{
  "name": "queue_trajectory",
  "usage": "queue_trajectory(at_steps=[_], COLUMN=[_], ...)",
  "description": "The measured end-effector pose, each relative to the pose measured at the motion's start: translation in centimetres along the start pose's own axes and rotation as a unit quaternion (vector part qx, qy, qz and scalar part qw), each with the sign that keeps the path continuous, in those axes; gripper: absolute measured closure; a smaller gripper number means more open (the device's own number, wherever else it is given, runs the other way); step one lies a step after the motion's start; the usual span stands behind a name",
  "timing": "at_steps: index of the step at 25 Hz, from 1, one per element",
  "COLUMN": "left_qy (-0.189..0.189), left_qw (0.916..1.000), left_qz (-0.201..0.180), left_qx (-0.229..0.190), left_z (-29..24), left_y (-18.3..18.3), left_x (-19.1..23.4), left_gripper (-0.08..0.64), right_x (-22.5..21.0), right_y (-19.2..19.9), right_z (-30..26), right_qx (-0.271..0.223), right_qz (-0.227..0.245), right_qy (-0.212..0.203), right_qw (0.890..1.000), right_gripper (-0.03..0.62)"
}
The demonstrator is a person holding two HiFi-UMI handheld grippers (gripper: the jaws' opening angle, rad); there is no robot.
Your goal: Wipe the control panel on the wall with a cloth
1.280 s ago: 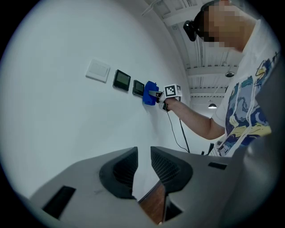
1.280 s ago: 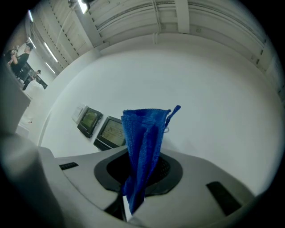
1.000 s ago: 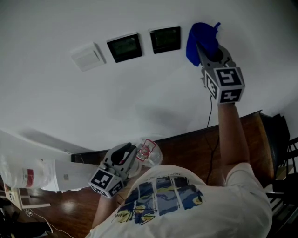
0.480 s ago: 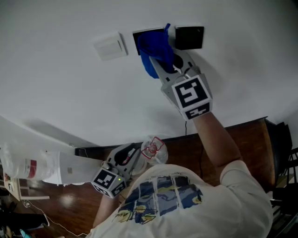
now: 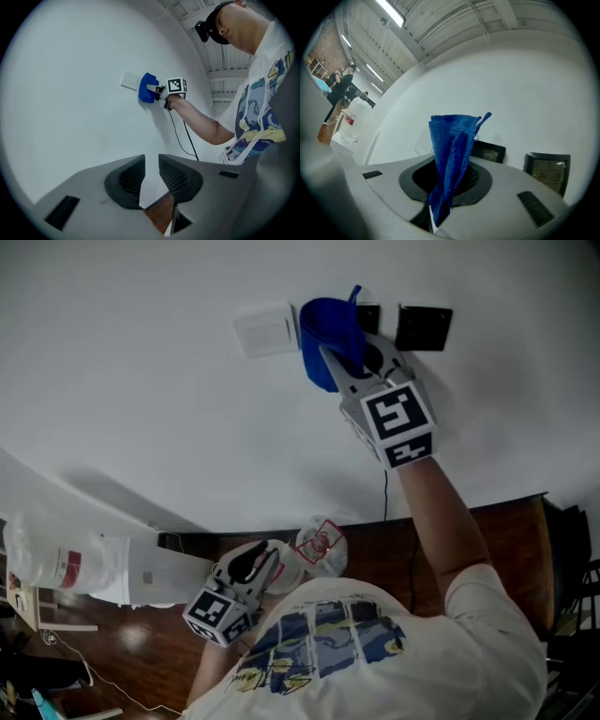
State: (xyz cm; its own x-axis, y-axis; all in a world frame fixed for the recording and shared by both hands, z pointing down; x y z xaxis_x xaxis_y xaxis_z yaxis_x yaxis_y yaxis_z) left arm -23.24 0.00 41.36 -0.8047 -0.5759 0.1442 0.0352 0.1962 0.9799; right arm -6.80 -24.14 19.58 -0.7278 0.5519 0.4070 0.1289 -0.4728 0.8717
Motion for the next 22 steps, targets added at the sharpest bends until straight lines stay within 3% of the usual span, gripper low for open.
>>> queue_trajectory(at_steps=[13,18,22], left_qy=[0.084,0.089,0.084], left_qw=[0.9963,0.9958,0.9962], left_qz=[-0.015,-0.023,-0.024], left_qx=[0.001,0.008,0.009], left_z=[-7.4,-9.7,-11.2], left_y=[-0.7,-1.0,-1.2], left_x=[-5.3,-7.2,-8.7], left_gripper=[0.487,0.488,0.486], right_x=[-11.7,-15.7,-18.2], right_y=[1.6,2.6,3.4], right_z=[9.9,12.9,14.2], right_qx=[0.035,0.057,0.049], right_qz=[0.035,0.051,0.037], right_qy=[0.102,0.112,0.120], right_qw=[0.994,0.991,0.991], right_gripper=[0.517,0.517,0.517])
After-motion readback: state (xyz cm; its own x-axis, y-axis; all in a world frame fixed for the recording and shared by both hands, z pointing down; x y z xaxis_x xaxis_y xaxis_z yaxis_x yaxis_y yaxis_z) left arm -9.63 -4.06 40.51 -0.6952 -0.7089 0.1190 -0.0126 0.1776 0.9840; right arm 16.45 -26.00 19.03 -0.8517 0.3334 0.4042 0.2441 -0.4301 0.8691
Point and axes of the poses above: the fingertips, and each gripper's own axes: z backward along the fingers, x to its left, y out of its underside, the point moved 5 cm from there along z, backward along the fingers, and after that the axes turned 8 degrees about -x, right-handed, at the moved point
